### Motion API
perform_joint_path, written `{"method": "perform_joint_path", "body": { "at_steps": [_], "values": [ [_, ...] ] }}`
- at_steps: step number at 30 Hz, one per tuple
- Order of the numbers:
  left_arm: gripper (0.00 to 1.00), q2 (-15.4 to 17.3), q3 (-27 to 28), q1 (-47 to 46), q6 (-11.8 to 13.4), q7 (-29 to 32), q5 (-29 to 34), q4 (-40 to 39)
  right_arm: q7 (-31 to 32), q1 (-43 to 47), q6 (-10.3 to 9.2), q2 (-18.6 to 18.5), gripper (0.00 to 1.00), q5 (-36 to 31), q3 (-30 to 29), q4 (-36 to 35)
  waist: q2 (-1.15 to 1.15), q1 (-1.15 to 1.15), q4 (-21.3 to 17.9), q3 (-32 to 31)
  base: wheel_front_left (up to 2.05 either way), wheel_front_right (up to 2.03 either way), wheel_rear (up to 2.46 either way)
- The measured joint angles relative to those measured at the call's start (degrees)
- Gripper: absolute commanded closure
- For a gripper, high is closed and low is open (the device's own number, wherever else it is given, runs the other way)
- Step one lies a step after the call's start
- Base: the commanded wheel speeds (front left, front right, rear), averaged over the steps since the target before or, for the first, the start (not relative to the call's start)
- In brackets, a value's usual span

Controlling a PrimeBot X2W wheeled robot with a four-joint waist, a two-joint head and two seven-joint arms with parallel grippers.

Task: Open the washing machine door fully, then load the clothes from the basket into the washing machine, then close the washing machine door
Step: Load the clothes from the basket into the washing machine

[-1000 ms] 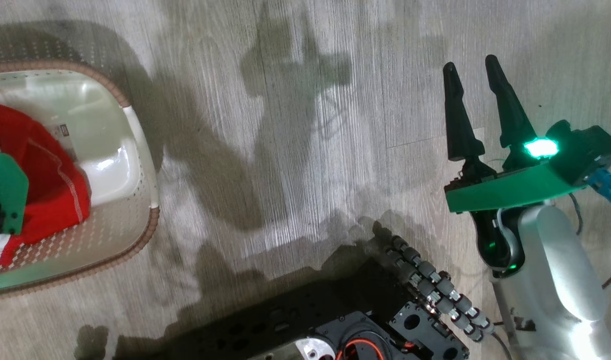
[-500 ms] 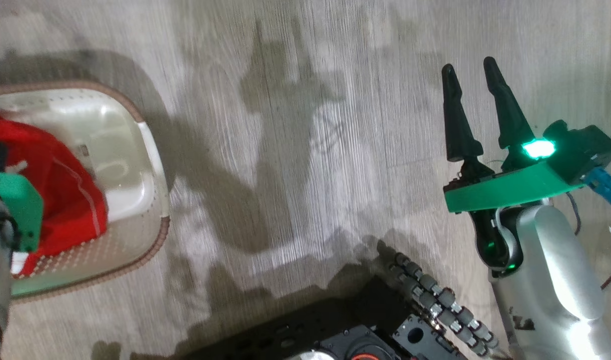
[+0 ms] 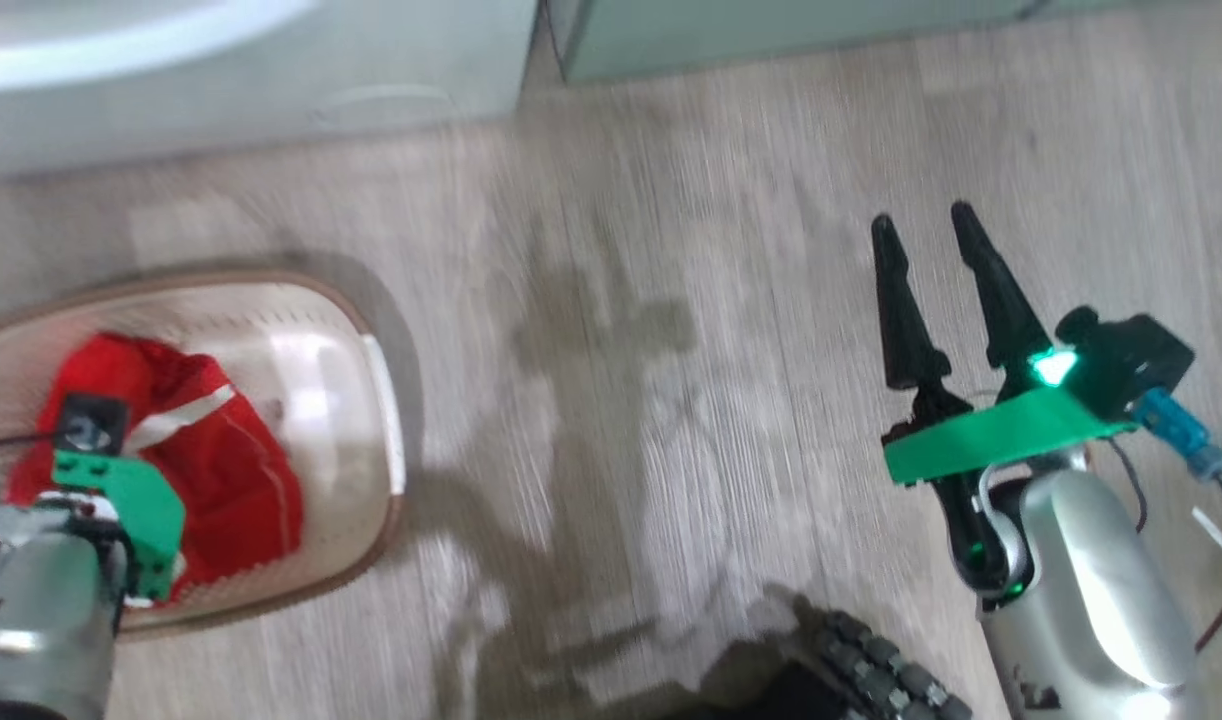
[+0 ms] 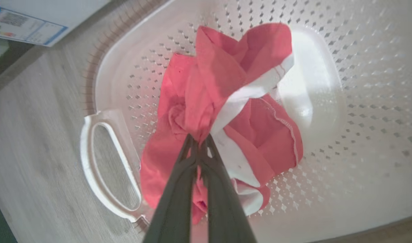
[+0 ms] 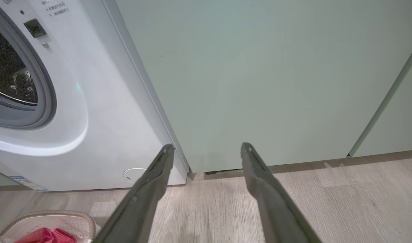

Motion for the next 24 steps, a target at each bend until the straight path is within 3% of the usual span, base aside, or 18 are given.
{"method": "perform_joint_path", "body": {
  "at_steps": [5, 11, 16, 24],
  "values": [
    [1.0, -2.09, 0.3, 1.54, -0.45, -4.89, -1.85, 0.12, 0.0, 1.77, 0.0, -0.01, 0.0, -0.75, -0.7, 0.79, 0.0, 0.0, 1.56, -6.67, 0.0, 0.0, 0.0],
    [1.0, -3.87, 1.46, 2.05, -0.47, -6.44, -3.74, -2.16, 0.0, 3.86, 0.0, -0.01, 0.0, -1.62, -1.69, 1.43, 0.0, 0.0, 3.26, -11.98, 0.0, 0.0, 0.0],
    [1.0, -4.32, 2.3, 4.75, -0.42, -6.68, -4.71, -9.11, 0.0, 5.25, 0.0, -0.01, 0.0, -2.47, -2.77, 1.8, 0.0, 0.0, 4.45, -14.91, 0.0, 0.0, 0.0],
    [1.0, -7.2, 4.57, 12.02, 1.93, -6.68, -5.03, -24.16, 0.0, 7.72, 0.0, -0.01, 0.0, -3.5, -3.61, 2.15, 0.0, 0.0, 6.63, -20.45, 0.0, 0.0, 0.0]
  ]
}}
